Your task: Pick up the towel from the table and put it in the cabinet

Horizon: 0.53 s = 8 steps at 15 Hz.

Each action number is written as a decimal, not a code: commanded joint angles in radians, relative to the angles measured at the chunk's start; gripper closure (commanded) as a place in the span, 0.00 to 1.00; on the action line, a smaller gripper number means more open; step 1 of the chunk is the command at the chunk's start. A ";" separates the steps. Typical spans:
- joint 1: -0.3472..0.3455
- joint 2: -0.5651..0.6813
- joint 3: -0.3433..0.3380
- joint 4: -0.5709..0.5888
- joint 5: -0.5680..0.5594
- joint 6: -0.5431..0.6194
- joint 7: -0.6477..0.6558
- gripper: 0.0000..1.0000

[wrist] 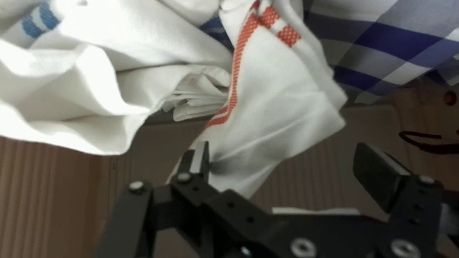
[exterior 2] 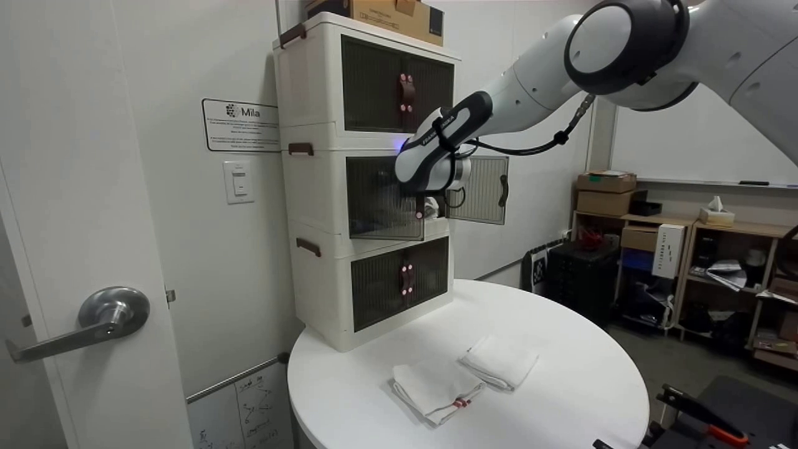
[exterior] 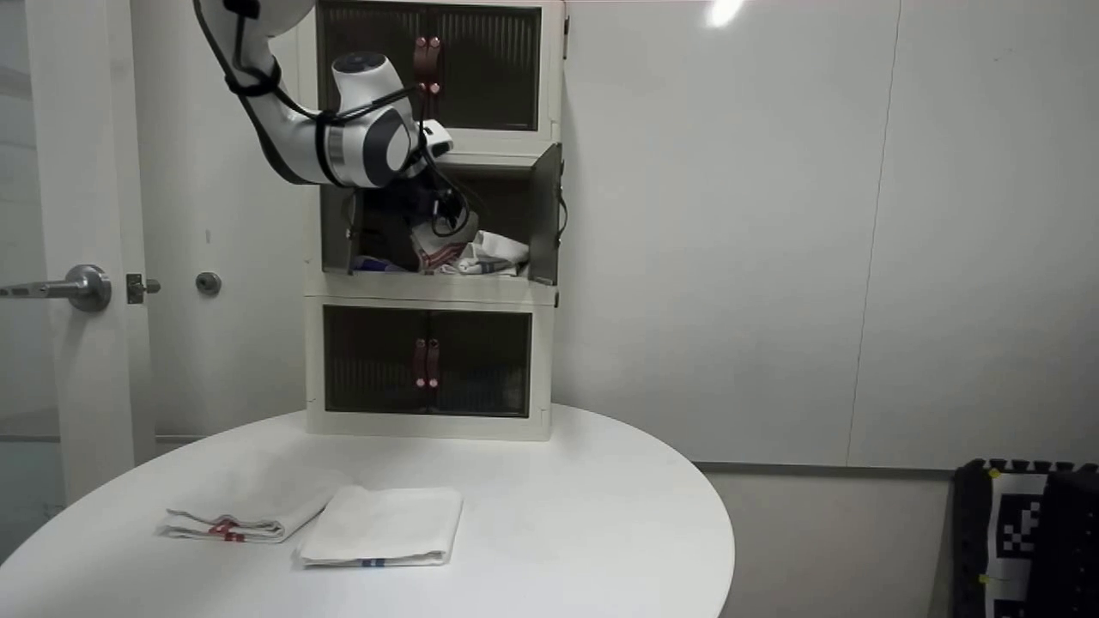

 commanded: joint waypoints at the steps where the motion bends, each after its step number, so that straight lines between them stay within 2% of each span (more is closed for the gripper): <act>1: -0.016 -0.009 0.051 0.025 -0.031 -0.185 -0.063 0.00; 5: 0.030 -0.037 -0.028 0.030 -0.015 -0.389 -0.104 0.00; 8: 0.059 -0.060 -0.077 0.033 -0.027 -0.481 -0.096 0.00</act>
